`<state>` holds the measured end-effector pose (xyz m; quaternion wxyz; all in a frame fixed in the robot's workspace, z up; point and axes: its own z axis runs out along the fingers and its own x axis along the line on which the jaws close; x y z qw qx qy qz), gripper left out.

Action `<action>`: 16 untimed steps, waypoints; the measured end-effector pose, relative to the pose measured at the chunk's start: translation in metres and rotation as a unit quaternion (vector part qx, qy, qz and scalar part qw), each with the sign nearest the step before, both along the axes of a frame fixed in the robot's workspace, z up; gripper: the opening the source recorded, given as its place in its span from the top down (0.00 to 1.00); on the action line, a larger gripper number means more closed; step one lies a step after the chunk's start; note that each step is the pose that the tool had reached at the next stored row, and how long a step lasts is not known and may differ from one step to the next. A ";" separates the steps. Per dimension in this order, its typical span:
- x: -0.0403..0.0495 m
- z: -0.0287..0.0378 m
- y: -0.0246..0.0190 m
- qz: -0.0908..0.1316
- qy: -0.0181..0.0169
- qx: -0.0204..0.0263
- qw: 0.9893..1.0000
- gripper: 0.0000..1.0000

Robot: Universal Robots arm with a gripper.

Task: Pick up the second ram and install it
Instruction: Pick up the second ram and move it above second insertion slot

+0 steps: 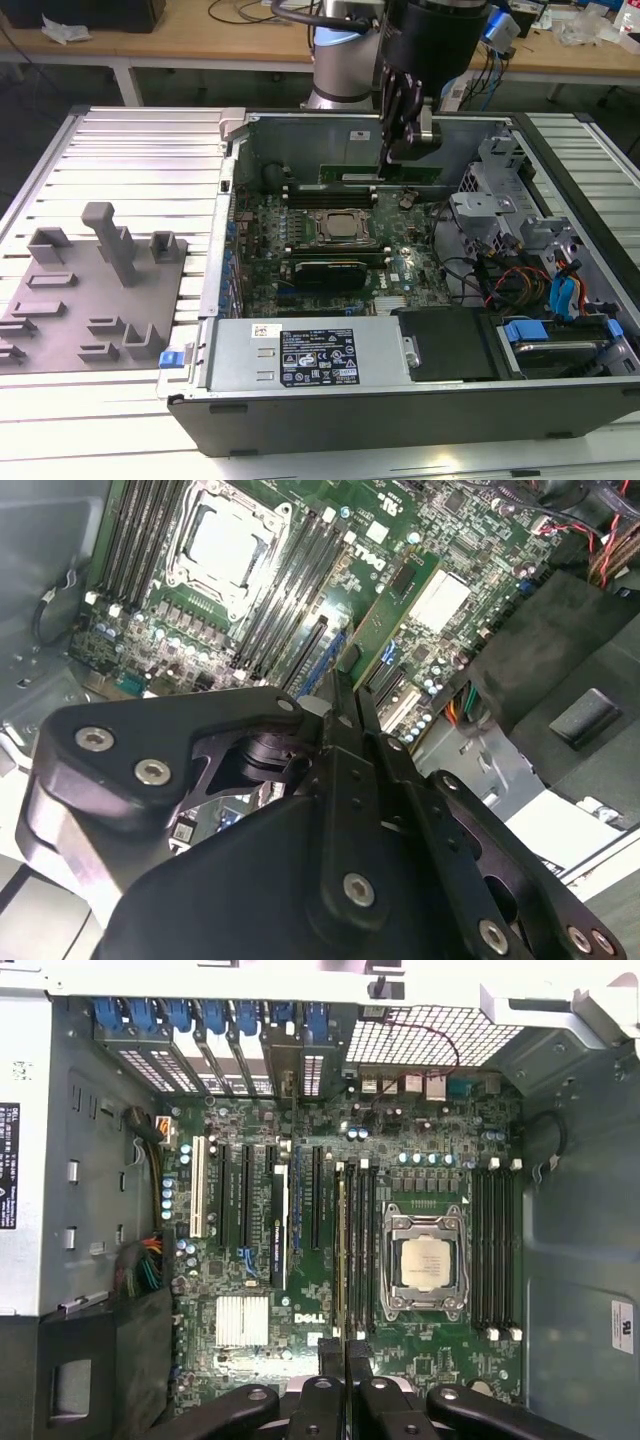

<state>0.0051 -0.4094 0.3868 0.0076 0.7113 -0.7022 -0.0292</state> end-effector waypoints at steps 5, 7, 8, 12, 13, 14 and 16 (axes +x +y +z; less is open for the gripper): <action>0.0000 -0.0018 0.0000 0.000 0.000 0.000 1.000 0.87; 0.0000 -0.0025 0.0000 0.000 0.000 0.000 1.000 0.87; 0.0000 -0.0028 0.0000 0.000 0.000 0.000 1.000 0.87; 0.0000 -0.0060 0.0000 0.000 0.000 0.000 1.000 0.87; 0.0000 -0.0072 0.0000 0.000 0.000 0.000 1.000 0.87; -0.0001 -0.0079 0.0000 0.000 0.000 0.001 1.000 0.87; 0.0002 -0.0118 0.0023 0.000 0.000 0.005 1.000 0.87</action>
